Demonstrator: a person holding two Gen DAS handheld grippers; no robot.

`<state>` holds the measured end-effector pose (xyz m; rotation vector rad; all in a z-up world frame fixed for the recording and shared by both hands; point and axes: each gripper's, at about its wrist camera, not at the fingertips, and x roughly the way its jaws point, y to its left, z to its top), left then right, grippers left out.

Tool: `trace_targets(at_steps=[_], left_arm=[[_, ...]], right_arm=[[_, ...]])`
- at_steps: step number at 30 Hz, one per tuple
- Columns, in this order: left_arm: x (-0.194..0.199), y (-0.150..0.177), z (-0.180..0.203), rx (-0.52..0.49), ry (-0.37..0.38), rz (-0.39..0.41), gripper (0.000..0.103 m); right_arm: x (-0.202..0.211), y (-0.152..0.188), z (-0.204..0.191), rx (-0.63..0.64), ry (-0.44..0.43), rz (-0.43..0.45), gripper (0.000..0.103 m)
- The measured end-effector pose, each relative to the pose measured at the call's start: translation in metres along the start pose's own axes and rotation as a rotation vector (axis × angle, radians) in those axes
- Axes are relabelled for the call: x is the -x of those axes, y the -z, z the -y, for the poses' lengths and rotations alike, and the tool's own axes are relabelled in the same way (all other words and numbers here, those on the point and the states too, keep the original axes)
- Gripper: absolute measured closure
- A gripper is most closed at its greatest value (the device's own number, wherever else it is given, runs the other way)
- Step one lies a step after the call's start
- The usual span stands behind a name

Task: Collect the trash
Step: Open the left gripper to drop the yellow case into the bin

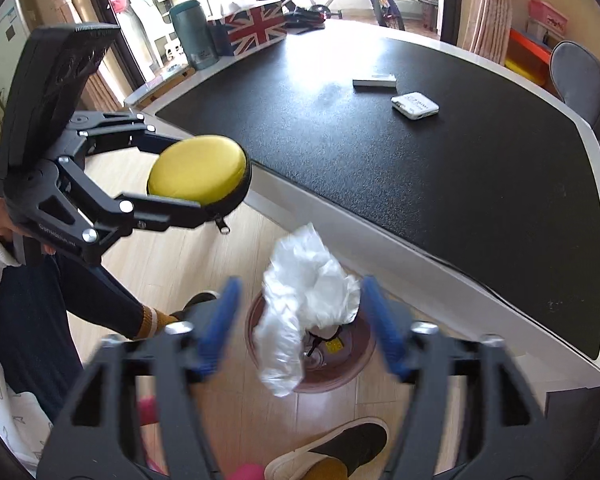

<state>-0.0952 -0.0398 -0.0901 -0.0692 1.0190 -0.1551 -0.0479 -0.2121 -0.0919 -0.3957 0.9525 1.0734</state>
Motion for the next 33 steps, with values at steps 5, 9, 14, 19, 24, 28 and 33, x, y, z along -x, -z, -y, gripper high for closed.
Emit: trace_targets(at_steps=[5, 9, 14, 19, 24, 28, 33], left_arm=[[-0.002, 0.001, 0.004, -0.010, 0.010, -0.010, 0.026], [-0.005, 0.001, 0.007, -0.016, 0.014, -0.020, 0.026], [-0.008, 0.001, 0.010, -0.024, 0.020, -0.029, 0.026], [-0.010, -0.001, 0.015, -0.038, 0.034, -0.036, 0.026], [-0.013, -0.002, 0.025, -0.064, 0.054, -0.044, 0.026], [-0.016, -0.002, 0.030, -0.075, 0.064, -0.050, 0.026], [-0.019, -0.004, 0.038, -0.102, 0.072, -0.049, 0.024]], right_arm=[[0.004, -0.002, 0.009, -0.041, 0.039, 0.022, 0.007], [0.003, -0.002, 0.013, -0.060, 0.052, 0.012, 0.006], [0.004, -0.001, 0.017, -0.073, 0.058, 0.009, 0.006], [0.009, 0.000, 0.021, -0.086, 0.080, 0.015, 0.006], [0.015, 0.005, 0.030, -0.108, 0.101, 0.022, 0.005], [0.018, 0.010, 0.034, -0.119, 0.109, 0.020, 0.005], [0.023, 0.013, 0.038, -0.128, 0.113, 0.031, 0.005]])
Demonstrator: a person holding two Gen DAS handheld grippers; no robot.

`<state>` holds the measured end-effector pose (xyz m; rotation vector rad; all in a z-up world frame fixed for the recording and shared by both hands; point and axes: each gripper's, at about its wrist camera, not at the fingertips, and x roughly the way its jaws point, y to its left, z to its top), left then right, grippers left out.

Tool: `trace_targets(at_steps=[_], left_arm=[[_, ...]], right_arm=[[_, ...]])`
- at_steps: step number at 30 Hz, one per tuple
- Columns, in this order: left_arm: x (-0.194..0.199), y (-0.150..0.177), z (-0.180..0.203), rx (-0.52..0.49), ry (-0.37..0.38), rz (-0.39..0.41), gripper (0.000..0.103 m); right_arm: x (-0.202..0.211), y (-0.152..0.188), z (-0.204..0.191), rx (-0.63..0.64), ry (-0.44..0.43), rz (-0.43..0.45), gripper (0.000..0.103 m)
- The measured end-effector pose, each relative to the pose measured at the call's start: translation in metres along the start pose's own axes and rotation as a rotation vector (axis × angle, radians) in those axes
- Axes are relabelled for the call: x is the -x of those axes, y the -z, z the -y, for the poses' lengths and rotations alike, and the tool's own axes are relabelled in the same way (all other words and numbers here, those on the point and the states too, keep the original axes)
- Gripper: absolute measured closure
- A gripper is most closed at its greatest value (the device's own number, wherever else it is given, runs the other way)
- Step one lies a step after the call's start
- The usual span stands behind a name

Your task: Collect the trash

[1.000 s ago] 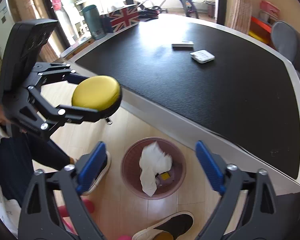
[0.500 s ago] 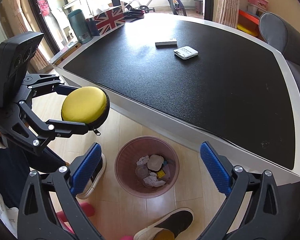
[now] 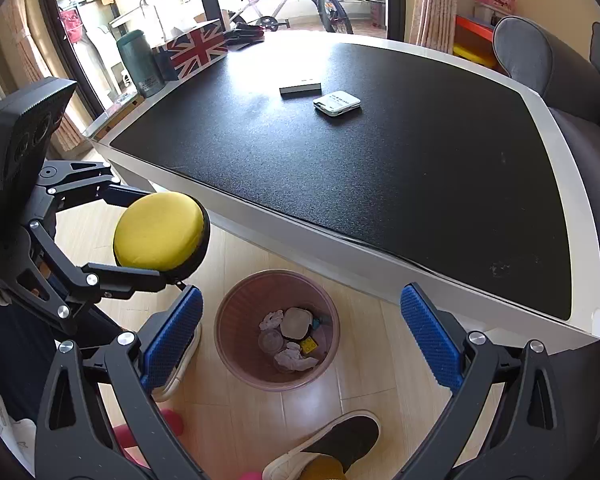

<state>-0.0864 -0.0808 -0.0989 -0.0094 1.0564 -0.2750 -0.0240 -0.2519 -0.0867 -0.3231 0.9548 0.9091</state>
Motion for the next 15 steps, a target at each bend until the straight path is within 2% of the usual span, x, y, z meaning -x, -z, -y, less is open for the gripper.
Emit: trace_targets(at_steps=[1, 2, 3, 15], left_arm=[[-0.0013, -0.0004, 0.0016, -0.006, 0.005, -0.002, 0.021], [-0.0016, -0.0007, 0.0025, -0.008, 0.010, -0.001, 0.010], [-0.0014, -0.0013, 0.0040, -0.012, 0.010, 0.009, 0.008], [-0.0054, -0.0034, 0.0008, 0.004, -0.020, -0.003, 0.007]], right_arm=[[0.0009, 0.0003, 0.0007, -0.001, 0.001, 0.002, 0.005], [0.0012, -0.0001, 0.0011, -0.003, 0.001, 0.004, 0.005], [0.0021, 0.0000, 0.0017, -0.005, 0.001, 0.007, 0.005], [0.0033, 0.0025, 0.0046, -0.010, 0.003, 0.009, 0.005]])
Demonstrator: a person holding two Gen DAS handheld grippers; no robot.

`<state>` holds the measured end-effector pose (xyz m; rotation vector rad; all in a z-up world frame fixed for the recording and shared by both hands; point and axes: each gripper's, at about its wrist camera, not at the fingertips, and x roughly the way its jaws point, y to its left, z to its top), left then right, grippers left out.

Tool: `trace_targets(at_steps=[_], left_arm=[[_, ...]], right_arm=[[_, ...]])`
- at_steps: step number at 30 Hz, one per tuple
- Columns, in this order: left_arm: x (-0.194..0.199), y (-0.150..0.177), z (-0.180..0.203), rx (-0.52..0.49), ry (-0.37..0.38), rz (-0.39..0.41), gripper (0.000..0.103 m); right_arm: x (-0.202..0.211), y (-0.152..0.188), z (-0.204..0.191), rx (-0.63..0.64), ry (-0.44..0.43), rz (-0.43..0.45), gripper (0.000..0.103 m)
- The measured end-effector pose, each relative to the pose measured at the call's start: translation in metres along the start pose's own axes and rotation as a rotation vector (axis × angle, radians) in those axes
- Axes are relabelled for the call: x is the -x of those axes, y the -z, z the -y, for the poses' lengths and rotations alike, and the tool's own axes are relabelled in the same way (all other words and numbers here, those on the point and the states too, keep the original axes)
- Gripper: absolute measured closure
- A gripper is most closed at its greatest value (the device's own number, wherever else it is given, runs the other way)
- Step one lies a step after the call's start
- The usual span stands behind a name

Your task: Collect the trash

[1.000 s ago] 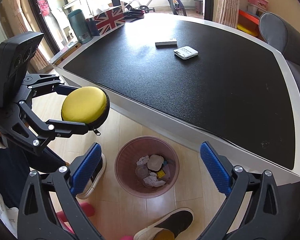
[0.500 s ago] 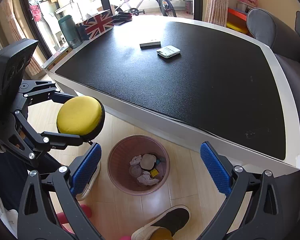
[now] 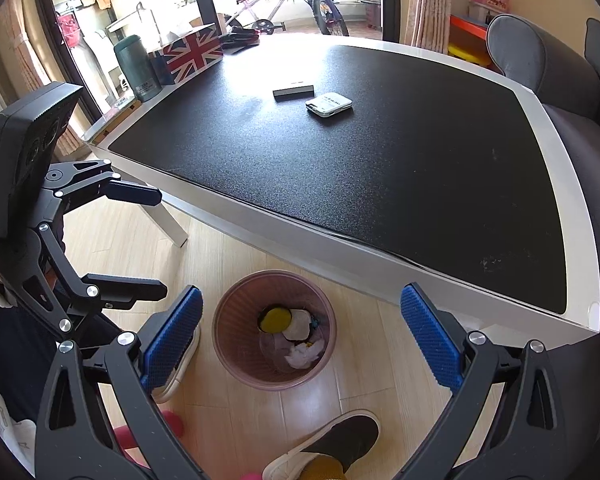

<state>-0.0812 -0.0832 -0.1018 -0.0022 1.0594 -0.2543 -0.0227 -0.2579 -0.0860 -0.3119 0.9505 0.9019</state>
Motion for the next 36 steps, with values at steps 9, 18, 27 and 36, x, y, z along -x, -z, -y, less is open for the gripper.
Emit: trace_targets(at_steps=[9, 18, 27, 36], left_arm=[[0.004, 0.000, -0.005, 0.019, -0.005, 0.009, 0.007], [0.013, -0.005, -0.011, 0.041, -0.011, 0.037, 0.007], [0.026, -0.016, -0.026, 0.070, -0.040, 0.058, 0.007], [0.054, -0.040, -0.052, 0.088, -0.080, 0.108, 0.007]], right_arm=[[0.000, 0.000, 0.000, 0.000, -0.002, 0.000, 0.005], [0.000, -0.005, -0.003, -0.008, -0.013, 0.010, 0.005], [0.005, -0.030, -0.007, -0.005, -0.019, 0.041, 0.005], [0.021, -0.076, 0.003, 0.020, 0.021, 0.072, 0.005]])
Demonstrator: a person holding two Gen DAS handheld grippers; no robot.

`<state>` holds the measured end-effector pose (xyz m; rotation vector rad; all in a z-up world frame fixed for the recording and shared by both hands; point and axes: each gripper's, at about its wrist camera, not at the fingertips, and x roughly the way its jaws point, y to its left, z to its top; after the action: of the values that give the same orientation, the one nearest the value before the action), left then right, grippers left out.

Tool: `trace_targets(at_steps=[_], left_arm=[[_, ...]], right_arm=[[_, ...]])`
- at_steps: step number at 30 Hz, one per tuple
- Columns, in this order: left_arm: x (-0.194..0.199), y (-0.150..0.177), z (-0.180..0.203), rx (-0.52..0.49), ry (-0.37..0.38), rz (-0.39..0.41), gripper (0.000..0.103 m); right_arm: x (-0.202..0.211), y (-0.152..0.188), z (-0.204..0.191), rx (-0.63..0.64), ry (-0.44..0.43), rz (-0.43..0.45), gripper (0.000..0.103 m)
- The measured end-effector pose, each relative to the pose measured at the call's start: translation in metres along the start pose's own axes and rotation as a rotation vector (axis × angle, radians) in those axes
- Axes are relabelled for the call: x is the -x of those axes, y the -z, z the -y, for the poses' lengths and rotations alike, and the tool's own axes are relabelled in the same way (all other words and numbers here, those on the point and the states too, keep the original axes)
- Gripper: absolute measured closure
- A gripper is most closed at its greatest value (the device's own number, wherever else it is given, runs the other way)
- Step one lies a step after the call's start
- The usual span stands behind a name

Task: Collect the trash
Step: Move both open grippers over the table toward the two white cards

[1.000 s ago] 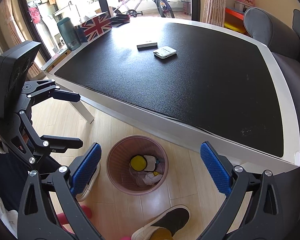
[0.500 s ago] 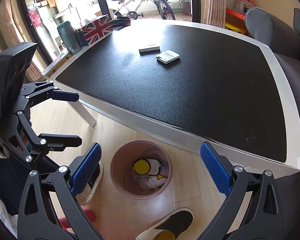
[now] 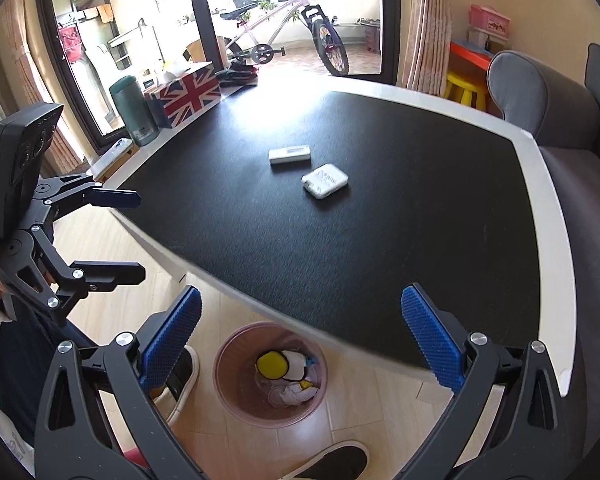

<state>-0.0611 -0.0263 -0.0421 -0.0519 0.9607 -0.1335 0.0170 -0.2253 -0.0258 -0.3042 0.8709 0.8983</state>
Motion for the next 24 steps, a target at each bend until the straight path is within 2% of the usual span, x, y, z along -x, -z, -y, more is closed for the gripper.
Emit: trace_targets(at_steps=[6, 10, 16, 24], left_arm=[[0.001, -0.024, -0.017, -0.024, -0.022, 0.010, 0.007], [-0.007, -0.043, -0.031, -0.028, -0.023, 0.008, 0.007], [-0.026, -0.065, -0.047, -0.037, -0.038, -0.014, 0.007], [-0.061, -0.092, -0.063, -0.081, -0.028, -0.060, 0.007]], right_arm=[[-0.006, -0.034, 0.007, 0.030, 0.018, 0.004, 0.004], [-0.024, -0.048, 0.010, 0.046, 0.007, -0.021, 0.004], [-0.050, -0.052, 0.018, 0.017, -0.004, -0.047, 0.004], [-0.060, -0.048, 0.026, -0.018, -0.004, -0.039, 0.004]])
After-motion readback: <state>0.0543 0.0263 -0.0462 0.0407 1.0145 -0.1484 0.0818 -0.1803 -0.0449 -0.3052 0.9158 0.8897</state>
